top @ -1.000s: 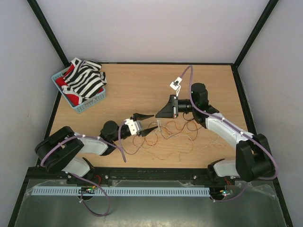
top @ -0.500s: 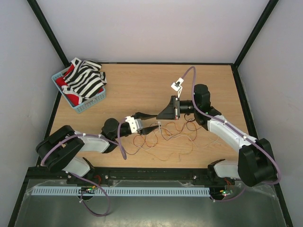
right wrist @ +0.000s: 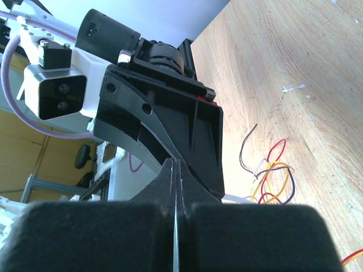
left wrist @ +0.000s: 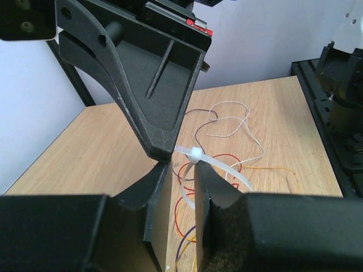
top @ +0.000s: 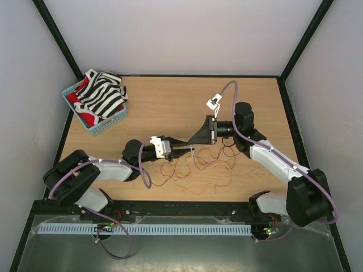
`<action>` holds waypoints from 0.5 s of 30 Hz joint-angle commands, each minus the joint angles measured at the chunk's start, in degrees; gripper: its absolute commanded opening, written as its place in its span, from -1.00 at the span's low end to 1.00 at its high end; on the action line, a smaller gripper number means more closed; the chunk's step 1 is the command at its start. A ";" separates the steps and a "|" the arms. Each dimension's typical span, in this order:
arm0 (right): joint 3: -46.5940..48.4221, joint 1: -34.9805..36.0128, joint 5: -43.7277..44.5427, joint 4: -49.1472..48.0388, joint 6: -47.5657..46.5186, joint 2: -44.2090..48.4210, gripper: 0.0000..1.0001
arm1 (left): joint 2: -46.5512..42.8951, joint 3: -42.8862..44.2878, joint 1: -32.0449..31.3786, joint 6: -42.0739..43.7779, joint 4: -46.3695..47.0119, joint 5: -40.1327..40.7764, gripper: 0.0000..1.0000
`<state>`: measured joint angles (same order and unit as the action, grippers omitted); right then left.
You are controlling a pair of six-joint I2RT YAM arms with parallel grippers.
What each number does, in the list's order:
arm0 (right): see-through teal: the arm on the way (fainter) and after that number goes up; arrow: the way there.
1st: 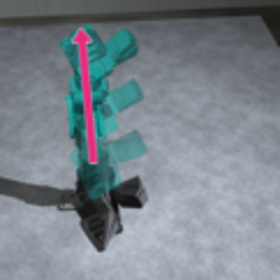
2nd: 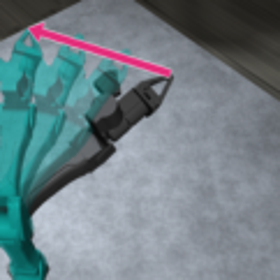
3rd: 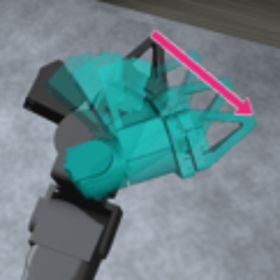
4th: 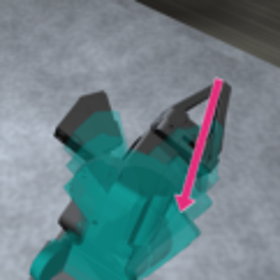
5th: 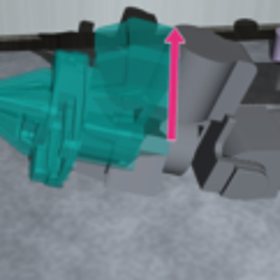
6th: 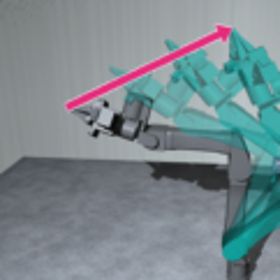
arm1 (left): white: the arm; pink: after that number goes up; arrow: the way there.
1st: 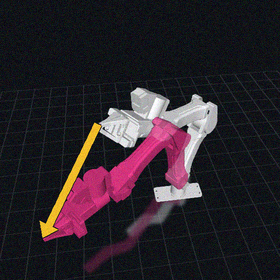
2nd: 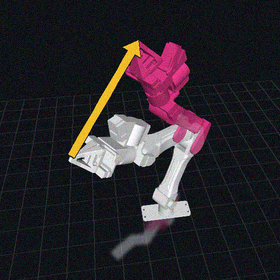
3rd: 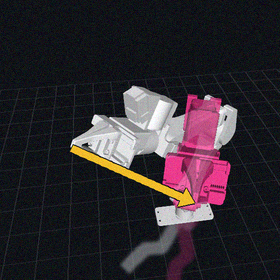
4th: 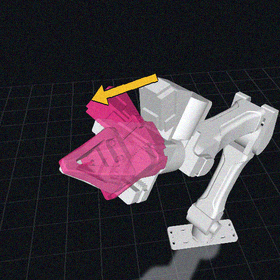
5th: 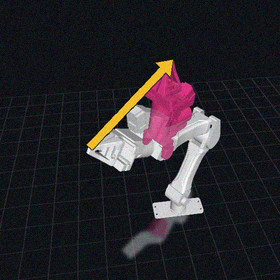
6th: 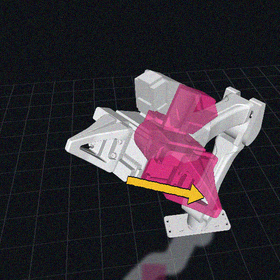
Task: Zip-tie the wires
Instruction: Tie the cable at the center of the board.
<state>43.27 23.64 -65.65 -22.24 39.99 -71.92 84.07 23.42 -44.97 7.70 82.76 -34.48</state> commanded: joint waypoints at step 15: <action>-0.59 -0.10 0.43 -1.99 0.63 3.22 -0.44 | -1.14 -0.64 0.16 -0.51 2.05 1.61 -1.00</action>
<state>42.33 23.62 -65.08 -24.84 41.52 -70.87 84.03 23.51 -44.97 6.22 82.78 -34.94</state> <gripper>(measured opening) 0.207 0.004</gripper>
